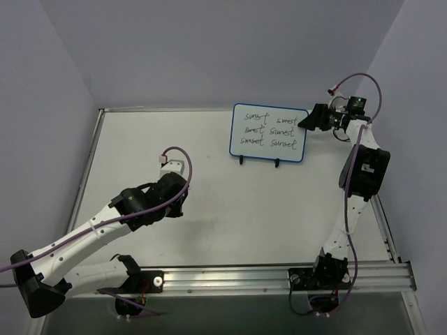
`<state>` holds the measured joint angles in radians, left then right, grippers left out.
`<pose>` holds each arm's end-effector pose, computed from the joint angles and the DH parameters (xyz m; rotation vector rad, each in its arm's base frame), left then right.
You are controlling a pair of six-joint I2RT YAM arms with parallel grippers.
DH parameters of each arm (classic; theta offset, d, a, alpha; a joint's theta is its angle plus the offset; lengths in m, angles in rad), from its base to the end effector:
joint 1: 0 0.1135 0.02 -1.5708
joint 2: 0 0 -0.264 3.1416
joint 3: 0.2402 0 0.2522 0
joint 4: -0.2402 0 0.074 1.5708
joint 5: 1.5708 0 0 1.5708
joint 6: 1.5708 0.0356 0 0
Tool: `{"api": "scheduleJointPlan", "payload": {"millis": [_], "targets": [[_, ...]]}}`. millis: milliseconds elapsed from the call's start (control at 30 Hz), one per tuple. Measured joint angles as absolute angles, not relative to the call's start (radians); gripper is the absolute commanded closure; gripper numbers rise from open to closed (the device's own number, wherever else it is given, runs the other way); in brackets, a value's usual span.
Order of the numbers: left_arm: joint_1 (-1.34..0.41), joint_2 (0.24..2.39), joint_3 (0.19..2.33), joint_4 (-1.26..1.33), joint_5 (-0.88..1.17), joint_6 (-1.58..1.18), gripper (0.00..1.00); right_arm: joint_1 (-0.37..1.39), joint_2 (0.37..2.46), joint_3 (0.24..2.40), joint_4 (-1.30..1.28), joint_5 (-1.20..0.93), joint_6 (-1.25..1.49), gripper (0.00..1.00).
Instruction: Erase the whiteboard
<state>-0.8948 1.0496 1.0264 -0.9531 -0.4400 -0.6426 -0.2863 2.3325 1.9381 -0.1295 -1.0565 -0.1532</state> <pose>0.1334 -0.1421 0.3088 0.1397 2.4180 -0.1262 0.5178 -0.1201 0.2200 -0.4842 1.8324 0.7970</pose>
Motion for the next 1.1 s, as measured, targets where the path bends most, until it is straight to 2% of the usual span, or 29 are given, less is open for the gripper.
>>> {"api": "scheduleJointPlan", "payload": {"millis": [333,633,767,967,1033,1100], "targets": [[-0.895,1.066,1.023,-0.953,-0.437,-0.638,0.87,-0.264,2.420,2.102,-0.170,-1.144,-0.159,0.35],[-0.900,1.071,1.022,-0.953,-0.437,-0.638,0.88,-0.261,2.449,2.102,0.054,-1.209,0.067,0.40],[-0.908,1.073,1.021,-0.953,-0.437,-0.638,0.88,-0.264,2.450,2.100,0.139,-1.232,0.147,0.45],[-0.909,1.077,1.021,-0.953,-0.437,-0.638,0.88,-0.268,2.450,2.089,0.182,-1.253,0.187,0.49],[-0.910,1.077,1.021,-0.953,-0.437,-0.639,0.88,-0.272,2.450,2.078,0.184,-1.261,0.190,0.56],[-0.912,1.077,1.021,-0.953,-0.437,-0.639,0.88,-0.274,2.450,2.070,0.184,-1.268,0.193,0.57]]}}
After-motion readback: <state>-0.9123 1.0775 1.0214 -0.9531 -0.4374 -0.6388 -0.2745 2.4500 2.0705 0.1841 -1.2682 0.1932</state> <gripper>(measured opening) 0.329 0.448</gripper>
